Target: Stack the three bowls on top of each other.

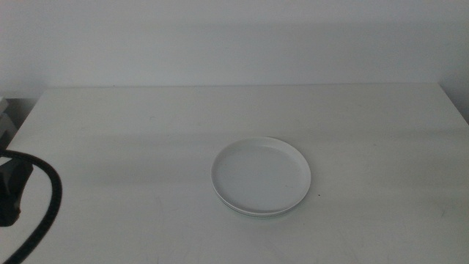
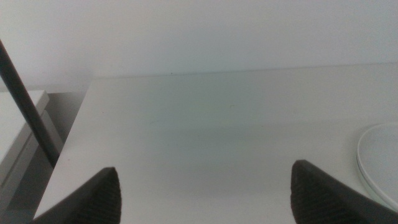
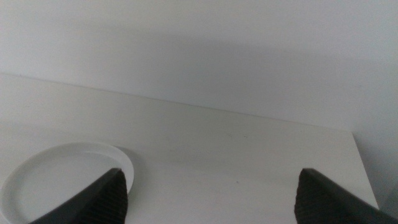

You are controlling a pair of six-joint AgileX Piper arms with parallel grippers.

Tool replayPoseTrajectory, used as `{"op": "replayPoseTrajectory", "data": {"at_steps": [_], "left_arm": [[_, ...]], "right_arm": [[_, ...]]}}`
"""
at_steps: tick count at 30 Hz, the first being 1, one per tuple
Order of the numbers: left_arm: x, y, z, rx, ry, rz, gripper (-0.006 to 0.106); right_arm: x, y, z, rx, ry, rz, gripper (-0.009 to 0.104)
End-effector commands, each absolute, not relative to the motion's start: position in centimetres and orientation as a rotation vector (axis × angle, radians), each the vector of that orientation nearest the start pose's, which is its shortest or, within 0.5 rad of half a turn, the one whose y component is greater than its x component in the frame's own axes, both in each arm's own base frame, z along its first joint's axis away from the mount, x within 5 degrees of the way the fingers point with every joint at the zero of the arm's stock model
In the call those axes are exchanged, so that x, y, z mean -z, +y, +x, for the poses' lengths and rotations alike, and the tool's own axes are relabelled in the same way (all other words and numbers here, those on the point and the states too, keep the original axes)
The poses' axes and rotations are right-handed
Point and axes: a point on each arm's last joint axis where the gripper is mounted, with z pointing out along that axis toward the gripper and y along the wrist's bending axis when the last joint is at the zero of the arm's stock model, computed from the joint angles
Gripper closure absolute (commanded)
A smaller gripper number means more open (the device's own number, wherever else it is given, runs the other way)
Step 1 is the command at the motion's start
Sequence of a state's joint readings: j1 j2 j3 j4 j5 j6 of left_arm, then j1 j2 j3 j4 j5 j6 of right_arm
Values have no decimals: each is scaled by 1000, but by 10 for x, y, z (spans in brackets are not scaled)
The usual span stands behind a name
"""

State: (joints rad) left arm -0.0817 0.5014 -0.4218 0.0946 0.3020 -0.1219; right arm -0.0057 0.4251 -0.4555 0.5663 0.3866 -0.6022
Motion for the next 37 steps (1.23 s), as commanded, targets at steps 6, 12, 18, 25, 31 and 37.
{"op": "replayPoseTrajectory", "data": {"at_steps": [6,12,18,25,31,37], "left_arm": [[-290,-6,91,75,1730,16,3],[-255,-3,63,80,1645,14,3],[-211,-3,54,80,1650,15,3],[-187,-3,55,79,1682,18,3],[-188,-3,55,79,1676,18,3],[-188,-2,55,62,1680,30,3]], "right_arm": [[-308,15,75,-87,1642,-167,16],[-265,13,55,-36,1618,-189,16],[-225,11,47,48,1622,-240,16],[-203,9,51,58,1640,-221,16],[-192,8,53,65,1655,-210,16],[-188,9,54,58,1676,-216,16]]}}
